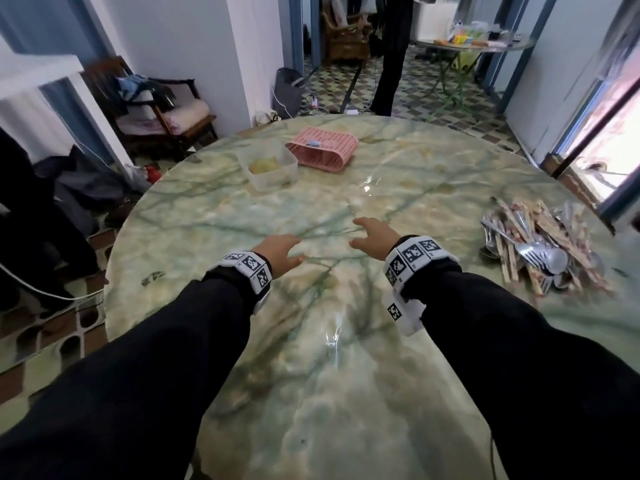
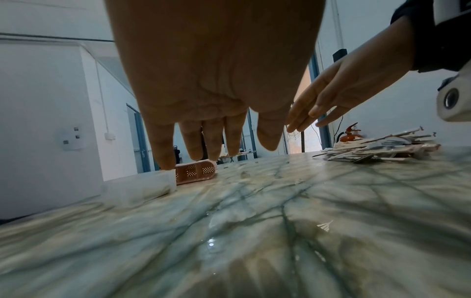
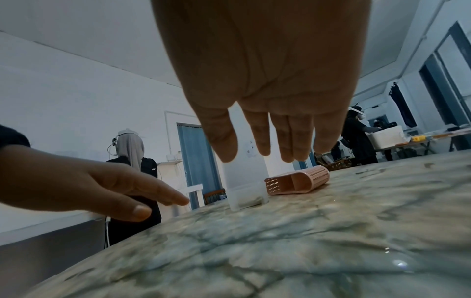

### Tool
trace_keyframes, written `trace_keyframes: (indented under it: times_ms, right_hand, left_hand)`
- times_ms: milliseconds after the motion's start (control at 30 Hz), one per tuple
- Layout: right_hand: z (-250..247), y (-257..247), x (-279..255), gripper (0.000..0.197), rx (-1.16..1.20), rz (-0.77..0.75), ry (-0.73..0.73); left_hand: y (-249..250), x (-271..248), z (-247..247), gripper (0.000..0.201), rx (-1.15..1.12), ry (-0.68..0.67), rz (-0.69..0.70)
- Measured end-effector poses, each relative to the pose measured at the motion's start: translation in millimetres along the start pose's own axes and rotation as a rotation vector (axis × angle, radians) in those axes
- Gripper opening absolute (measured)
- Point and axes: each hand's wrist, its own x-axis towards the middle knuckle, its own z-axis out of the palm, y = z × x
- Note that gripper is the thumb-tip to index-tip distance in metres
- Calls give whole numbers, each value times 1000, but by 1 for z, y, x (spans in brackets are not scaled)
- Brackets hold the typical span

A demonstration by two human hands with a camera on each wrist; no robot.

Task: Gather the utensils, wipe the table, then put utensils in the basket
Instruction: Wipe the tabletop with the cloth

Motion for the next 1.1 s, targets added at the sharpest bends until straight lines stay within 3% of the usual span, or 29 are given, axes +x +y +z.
trace_keyframes:
  times_ms: [400, 800, 967, 1100]
  right_hand:
    - [33, -38, 75, 56, -56, 181, 77]
    - [10, -39, 179, 53, -201, 155, 118]
    - [3, -24, 242, 54, -284, 151, 152]
    - [15, -7, 287, 55, -270, 193, 152]
  left_hand:
    - [-83, 77, -21, 59, 108, -132, 180]
    - [-107, 182, -34, 49, 84, -214, 200]
    - [-106, 228, -26, 66, 109, -251, 253]
    - [-121, 255, -20, 80, 37, -376, 283]
